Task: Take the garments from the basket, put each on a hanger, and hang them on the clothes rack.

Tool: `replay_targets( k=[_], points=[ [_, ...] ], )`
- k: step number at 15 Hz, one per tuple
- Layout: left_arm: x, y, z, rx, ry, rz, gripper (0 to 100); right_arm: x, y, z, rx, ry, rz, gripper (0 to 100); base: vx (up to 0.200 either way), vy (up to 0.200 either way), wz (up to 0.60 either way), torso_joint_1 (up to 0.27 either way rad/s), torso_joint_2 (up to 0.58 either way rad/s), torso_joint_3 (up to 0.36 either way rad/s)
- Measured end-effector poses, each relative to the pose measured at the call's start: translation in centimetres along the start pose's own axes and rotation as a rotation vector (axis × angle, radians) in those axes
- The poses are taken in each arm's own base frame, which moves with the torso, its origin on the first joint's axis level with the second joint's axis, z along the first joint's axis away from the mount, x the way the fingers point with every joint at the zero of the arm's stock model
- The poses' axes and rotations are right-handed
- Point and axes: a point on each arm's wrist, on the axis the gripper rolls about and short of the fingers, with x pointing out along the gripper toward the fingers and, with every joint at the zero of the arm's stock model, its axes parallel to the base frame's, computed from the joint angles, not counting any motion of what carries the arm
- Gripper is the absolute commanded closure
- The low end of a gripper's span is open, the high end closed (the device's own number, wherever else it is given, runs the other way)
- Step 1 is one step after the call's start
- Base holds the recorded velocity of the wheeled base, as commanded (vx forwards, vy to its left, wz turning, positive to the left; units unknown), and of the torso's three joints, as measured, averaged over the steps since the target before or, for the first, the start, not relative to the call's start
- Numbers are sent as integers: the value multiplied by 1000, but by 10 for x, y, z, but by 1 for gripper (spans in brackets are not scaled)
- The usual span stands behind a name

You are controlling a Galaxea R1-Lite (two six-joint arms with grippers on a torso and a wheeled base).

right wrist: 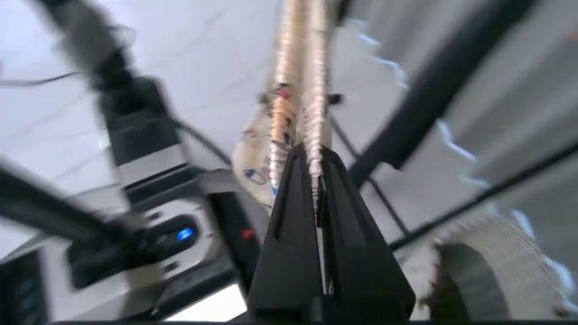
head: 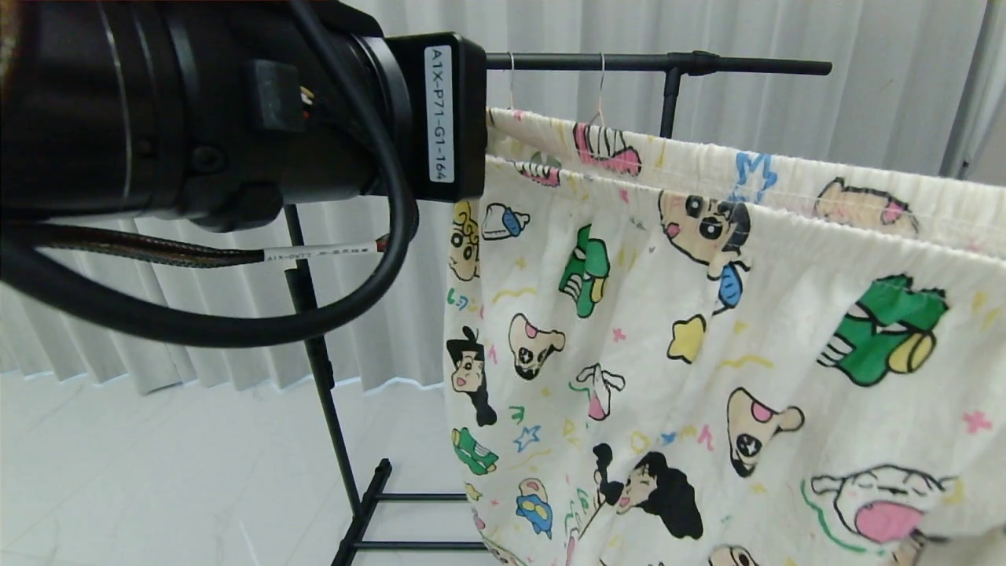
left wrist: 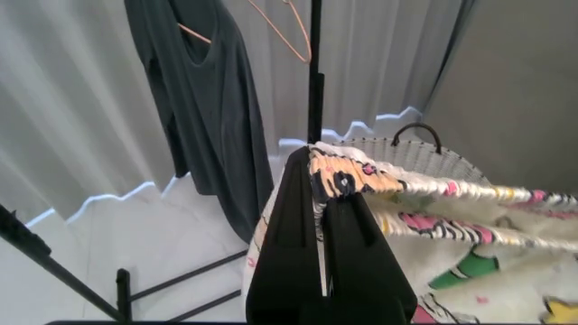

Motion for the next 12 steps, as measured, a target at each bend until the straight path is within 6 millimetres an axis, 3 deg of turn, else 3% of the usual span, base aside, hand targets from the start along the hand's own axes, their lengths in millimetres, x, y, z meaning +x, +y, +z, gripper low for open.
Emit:
replay_targets(
  k=[4,7,12],
  points=[
    [3,-4,-4,8,14,-8,100,-3,6,-3,-16,3,38,100,0,0,0,0,0,0],
    [-1,-1,-13,39,65,2,100,-3,-1,-7,-2,32,-154,100,0,0,0,0,0,0],
    [-43,7,-34,66,265,-34,100,24,-24,8,-51,-204,-334,100,0,0,0,0,0,0]
  ],
)
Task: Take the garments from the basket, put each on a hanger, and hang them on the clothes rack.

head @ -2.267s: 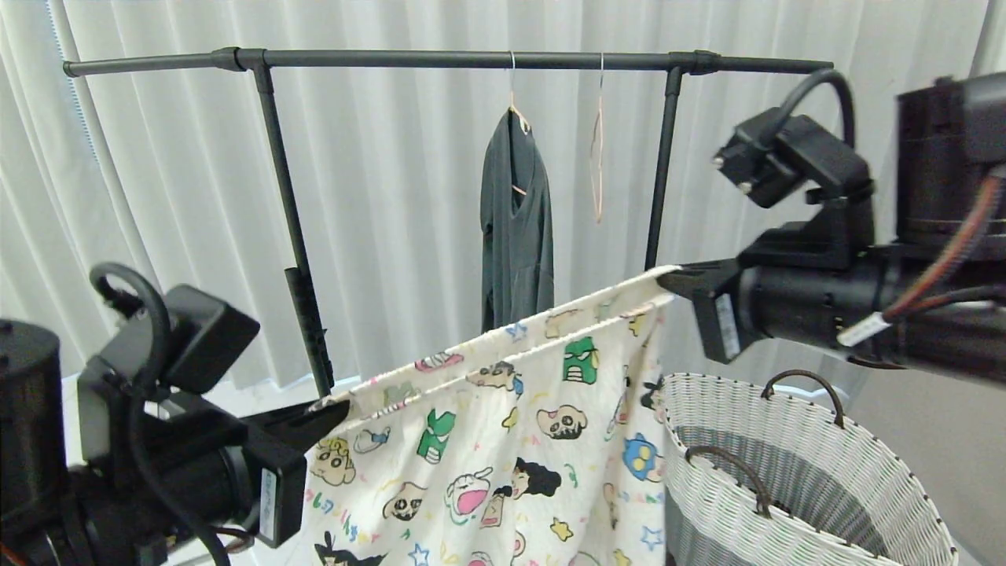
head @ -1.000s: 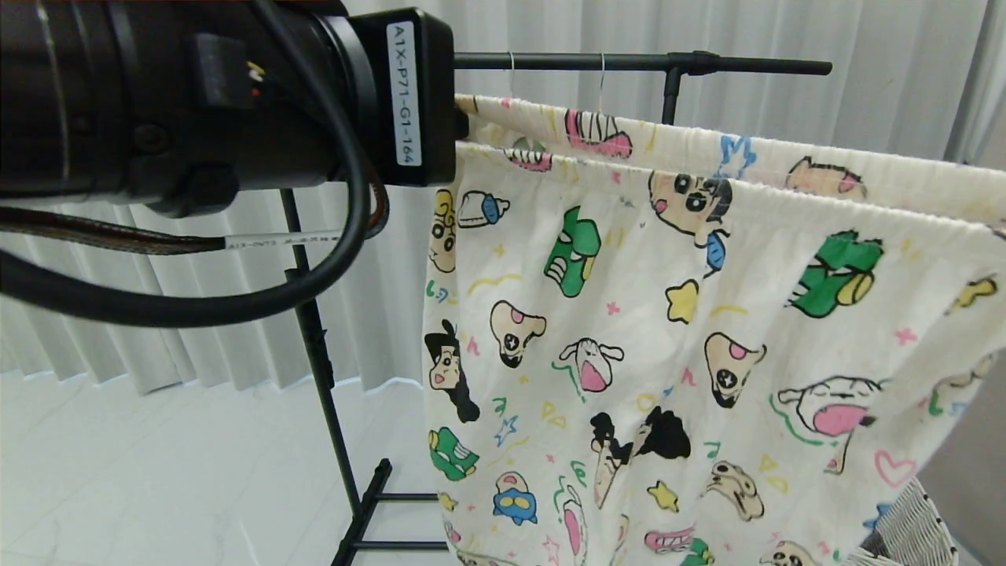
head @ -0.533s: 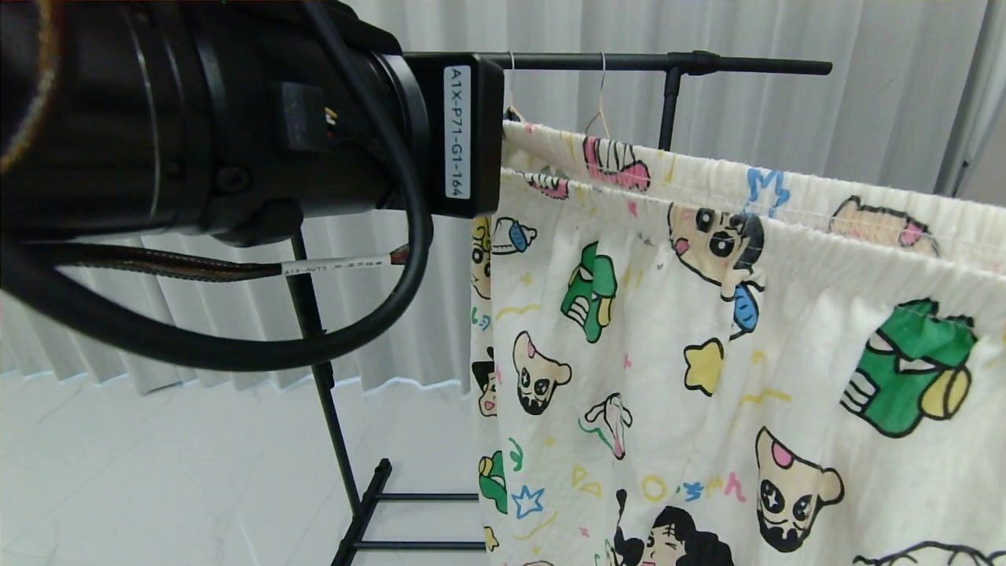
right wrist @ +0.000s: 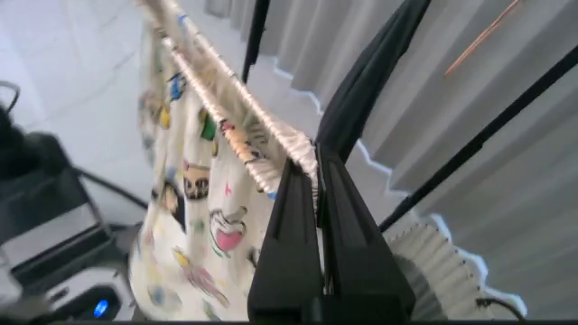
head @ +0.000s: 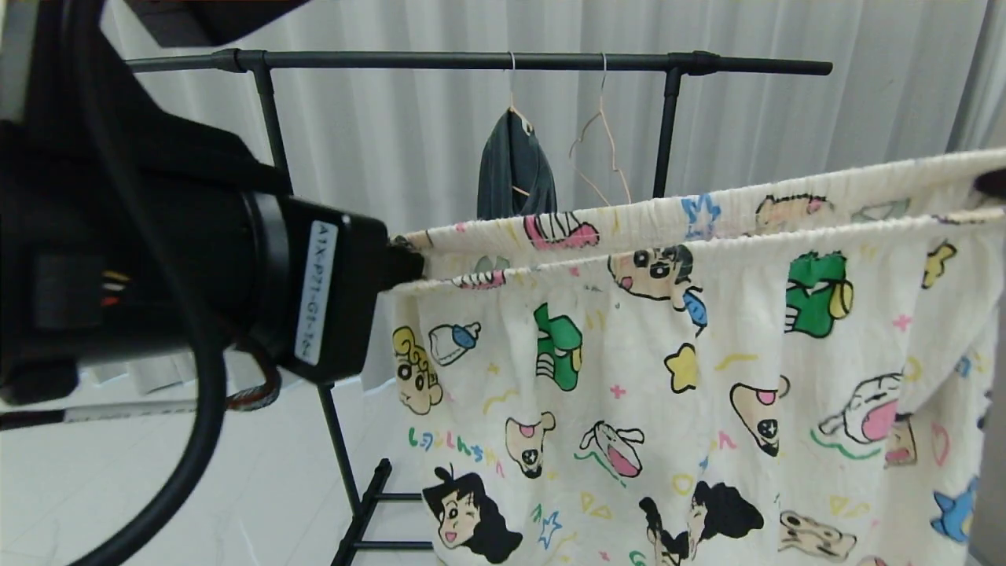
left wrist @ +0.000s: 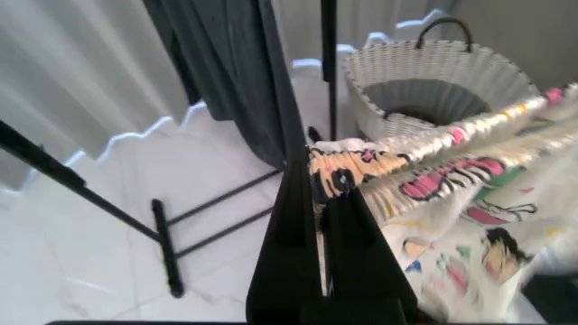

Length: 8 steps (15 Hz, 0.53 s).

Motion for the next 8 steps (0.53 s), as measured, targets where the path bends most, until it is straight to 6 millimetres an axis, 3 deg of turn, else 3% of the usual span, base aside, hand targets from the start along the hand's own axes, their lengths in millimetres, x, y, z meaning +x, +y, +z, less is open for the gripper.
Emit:
replay_targets(
  k=[2,5,8],
  points=[
    [-19,-10,-6,-34,9,-100,100,24,0,4,-22,-123,12,100,0,0,0,0,0,0],
    [-47,-29,-16,-32,9,-270,100,59,6,1,-29,-133,74,100,0,0,0,0,0,0],
    [-65,-34,-24,-13,21,-361,100,76,11,-3,-29,-99,107,100,0,0,0,0,0,0]
  ],
)
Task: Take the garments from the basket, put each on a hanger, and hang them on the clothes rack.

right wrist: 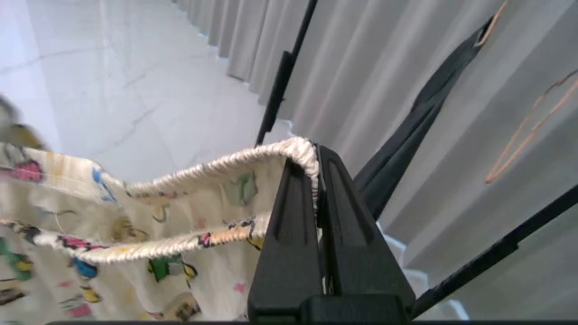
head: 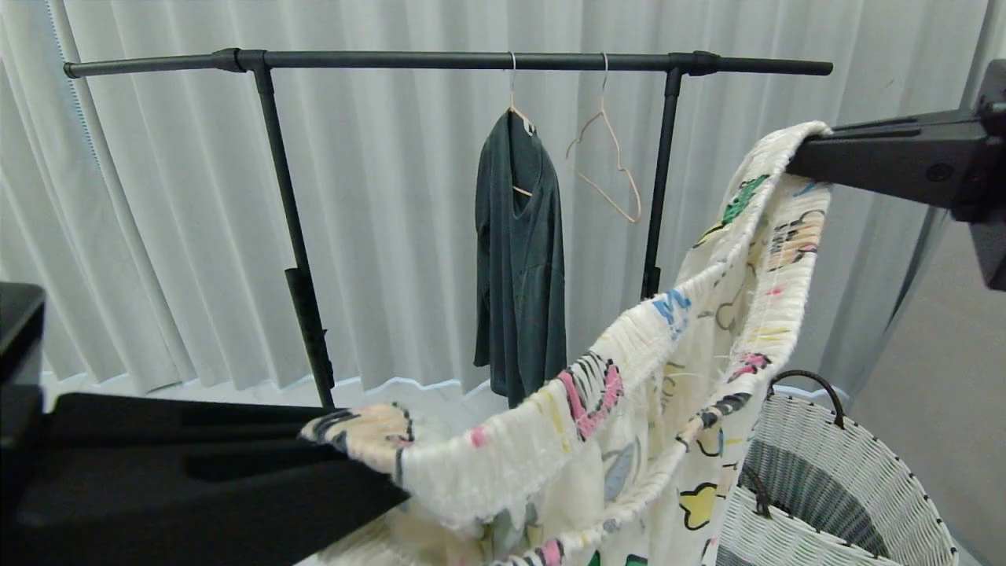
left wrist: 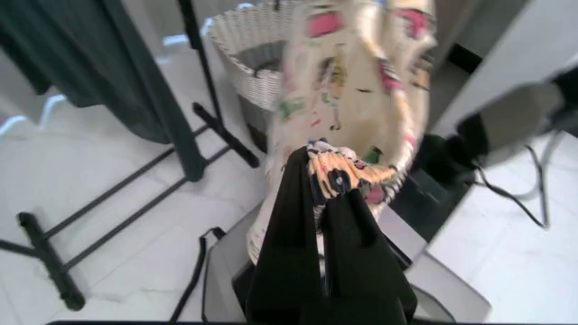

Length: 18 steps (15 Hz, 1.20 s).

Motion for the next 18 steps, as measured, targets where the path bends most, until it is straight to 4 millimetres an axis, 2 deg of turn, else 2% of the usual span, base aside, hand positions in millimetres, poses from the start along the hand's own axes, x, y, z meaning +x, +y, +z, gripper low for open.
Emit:
replay_targets(
  k=[6,8,11,13,16,18],
  points=[
    [-11,9,-4,-10,-14,-5,100,4,-3,-6,8,45,-30,100,0,0,0,0,0,0],
    [-10,24,2,-11,-33,62,100,-5,-18,-7,19,87,-120,100,0,0,0,0,0,0],
    [-7,49,21,-3,-130,115,100,-32,-30,7,52,181,-204,100,0,0,0,0,0,0],
    [3,55,35,-22,-233,124,100,-46,-27,12,69,233,-205,100,0,0,0,0,0,0],
    [23,57,26,-2,-174,143,100,-49,-12,6,63,277,-118,100,0,0,0,0,0,0],
    [29,56,22,6,-152,145,100,-49,-5,0,58,299,-79,100,0,0,0,0,0,0]
  ],
)
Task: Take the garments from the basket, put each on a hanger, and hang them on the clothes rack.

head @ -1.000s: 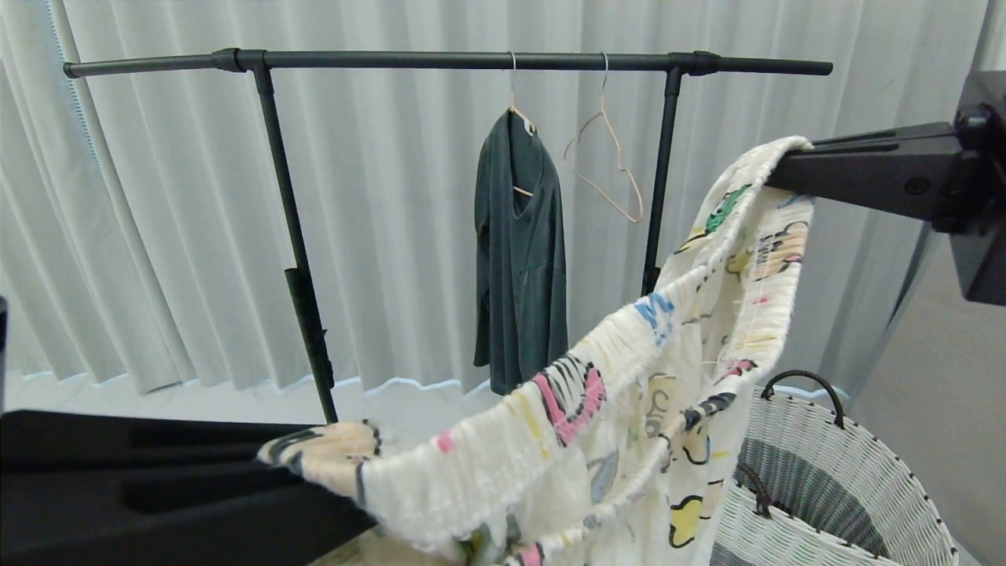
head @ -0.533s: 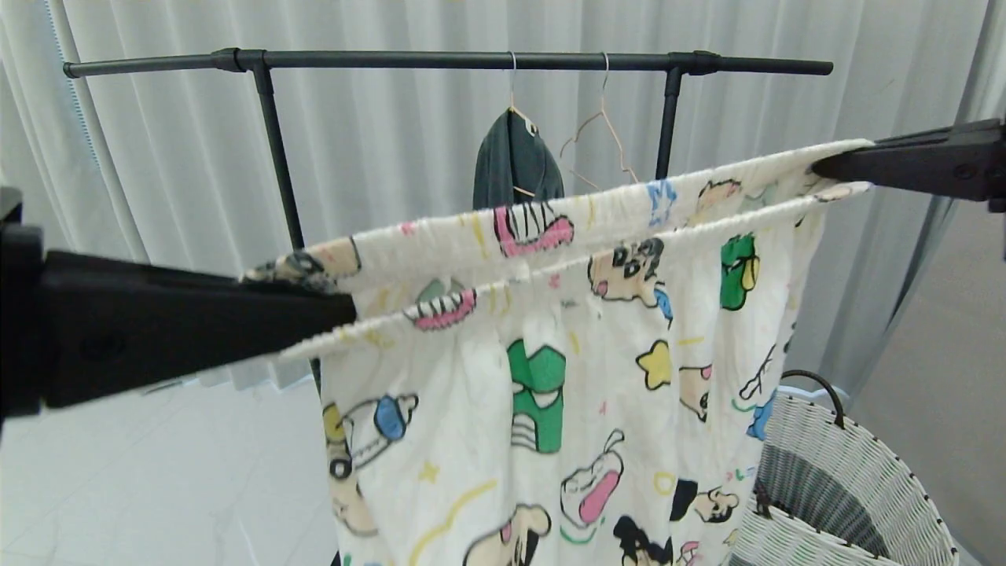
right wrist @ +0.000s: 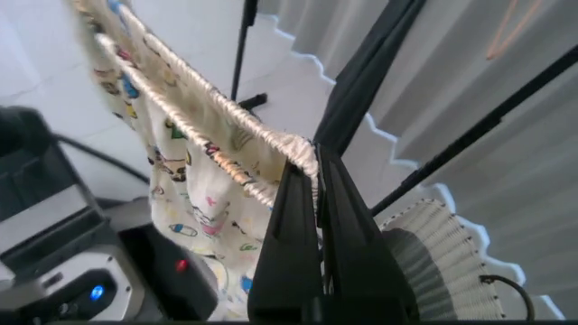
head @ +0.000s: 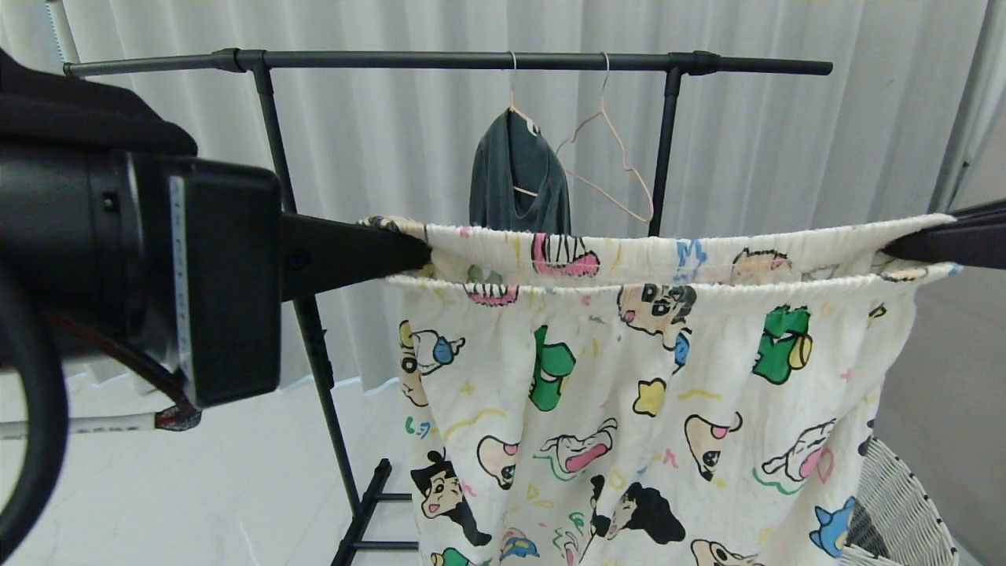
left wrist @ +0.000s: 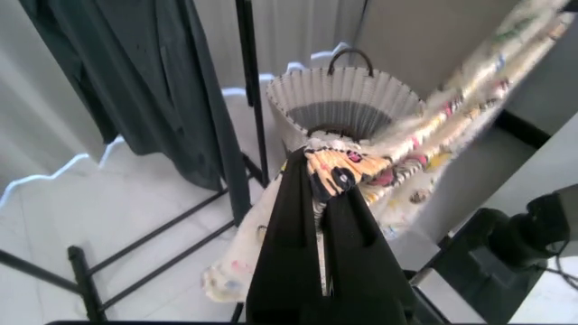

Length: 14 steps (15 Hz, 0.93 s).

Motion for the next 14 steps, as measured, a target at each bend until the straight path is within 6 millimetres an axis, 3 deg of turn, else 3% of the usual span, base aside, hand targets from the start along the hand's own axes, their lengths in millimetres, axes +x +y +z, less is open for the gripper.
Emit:
replay_targets(
  k=[2,3,7,11,14],
  points=[
    [0,0,-1,1,3,1,100,-1,2,-2,-2,1,9,100,0,0,0,0,0,0],
    [0,0,-2,2,4,2,100,-2,2,-2,-2,4,10,0,0,0,0,0,0,0],
    [1,1,1,-10,-37,26,100,-3,4,-10,-2,35,22,0,0,0,0,0,0,0],
    [12,8,-11,-5,-8,169,100,-11,7,-28,1,51,29,0,0,0,0,0,0,0],
    [19,15,-25,16,24,352,100,-15,-7,-42,42,108,-231,0,0,0,0,0,0,0]
  ],
)
